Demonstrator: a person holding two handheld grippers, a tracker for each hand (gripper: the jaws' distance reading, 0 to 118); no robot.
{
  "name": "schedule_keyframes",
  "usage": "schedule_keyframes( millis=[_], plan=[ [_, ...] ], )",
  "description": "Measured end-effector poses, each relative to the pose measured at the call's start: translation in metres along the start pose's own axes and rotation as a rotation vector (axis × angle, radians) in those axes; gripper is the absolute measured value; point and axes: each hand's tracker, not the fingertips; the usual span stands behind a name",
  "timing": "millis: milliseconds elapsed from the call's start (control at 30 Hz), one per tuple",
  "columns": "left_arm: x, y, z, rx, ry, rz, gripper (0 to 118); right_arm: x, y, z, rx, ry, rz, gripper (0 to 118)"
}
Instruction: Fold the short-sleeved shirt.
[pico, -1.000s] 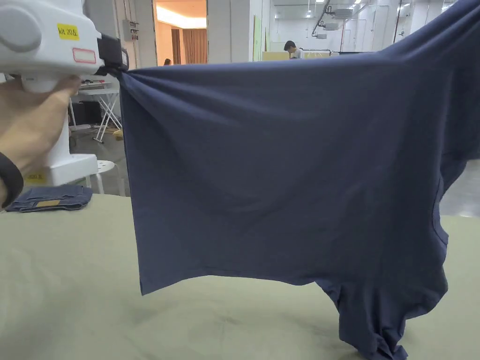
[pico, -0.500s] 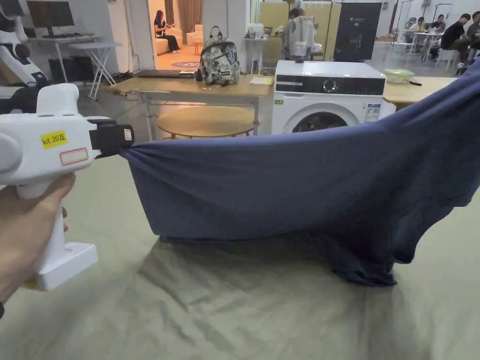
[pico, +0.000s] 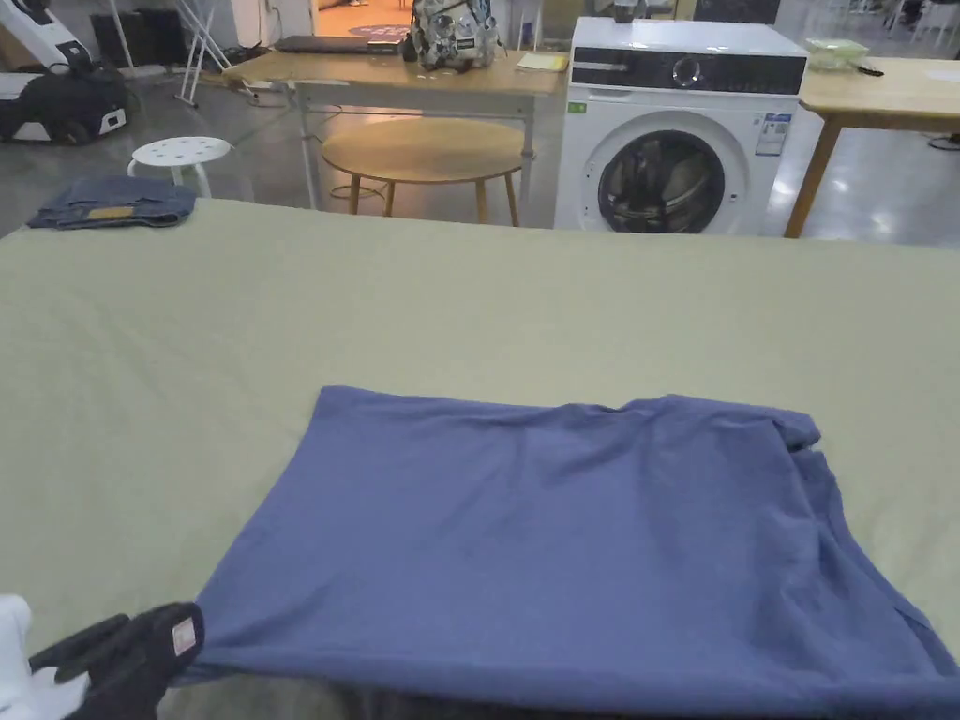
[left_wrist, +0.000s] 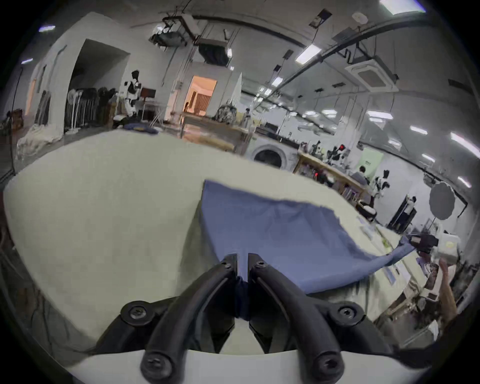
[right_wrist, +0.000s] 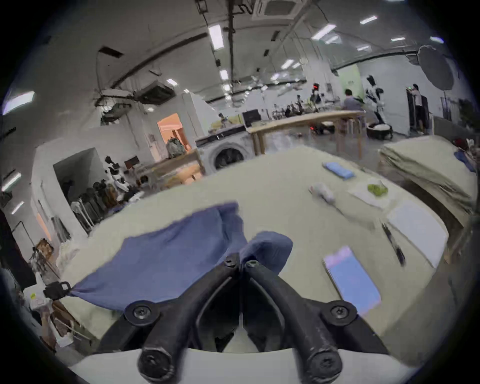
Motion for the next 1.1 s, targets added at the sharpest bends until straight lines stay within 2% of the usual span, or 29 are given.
schedule_keyframes(
  millis=[100, 200, 233, 267, 300, 333, 367, 433, 500, 567, 633, 700, 800, 900, 967, 1000, 1033, 1067, 1100],
  plan=[
    [-0.003, -0.034, 0.006, -0.07, 0.032, 0.047, 2, 0.007, -0.041, 0.01, -0.101, -0.026, -0.042, 0],
    [-0.01, -0.056, 0.003, -0.118, 0.042, 0.066, 2, 0.021, -0.071, 0.003, -0.144, -0.063, -0.019, 0],
    [-0.013, -0.06, 0.001, -0.128, 0.021, 0.073, 4, 0.023, -0.078, -0.001, -0.166, -0.088, -0.005, 13],
    [-0.015, -0.064, -0.002, -0.155, 0.01, 0.078, 14, 0.025, -0.084, -0.005, -0.16, -0.088, -0.002, 39],
    [-0.015, -0.068, -0.001, -0.139, 0.011, 0.073, 36, 0.028, -0.088, -0.007, -0.163, -0.084, -0.006, 67],
    [-0.017, -0.071, 0.0, -0.096, -0.035, 0.084, 78, 0.023, -0.087, -0.004, -0.178, -0.091, -0.007, 83],
    [-0.035, -0.072, 0.003, -0.089, -0.064, 0.119, 86, 0.023, -0.09, -0.004, -0.177, -0.089, -0.019, 82],
    [-0.032, -0.069, 0.015, -0.062, -0.047, 0.166, 85, 0.02, -0.088, 0.007, -0.142, -0.1, -0.008, 82],
    [-0.022, -0.054, 0.03, 0.069, -0.108, 0.217, 85, 0.003, -0.077, 0.025, -0.062, -0.116, 0.062, 83],
    [-0.008, -0.035, 0.046, 0.152, -0.149, 0.25, 85, -0.013, -0.062, 0.038, 0.007, -0.088, 0.112, 83],
    [0.021, -0.014, 0.063, 0.274, -0.143, 0.19, 85, -0.032, -0.046, 0.047, 0.065, -0.053, 0.158, 83],
    [0.046, 0.009, 0.071, 0.298, -0.126, 0.131, 85, -0.054, -0.034, 0.051, 0.111, -0.003, 0.183, 83],
    [0.071, 0.03, 0.075, 0.281, -0.19, -0.027, 85, -0.079, -0.02, 0.048, 0.162, 0.071, 0.181, 83],
    [0.091, 0.041, 0.072, 0.246, -0.263, -0.045, 85, -0.101, -0.01, 0.041, 0.162, 0.169, 0.15, 83],
    [0.098, 0.042, 0.073, 0.279, -0.272, -0.008, 85, -0.114, -0.008, 0.036, 0.171, 0.183, 0.172, 81],
    [0.099, 0.042, 0.073, 0.293, -0.272, 0.015, 84, -0.101, -0.016, 0.027, 0.175, 0.174, 0.193, 74],
    [0.1, 0.044, 0.073, 0.317, -0.25, 0.051, 76, -0.104, -0.017, 0.025, 0.18, 0.156, 0.242, 57],
    [0.1, 0.043, 0.074, 0.359, -0.213, 0.067, 62, -0.11, -0.018, 0.024, 0.182, 0.143, 0.272, 42],
    [0.101, 0.04, 0.076, 0.409, -0.203, 0.037, 39, -0.114, -0.019, 0.022, 0.181, 0.136, 0.282, 29]
  ],
)
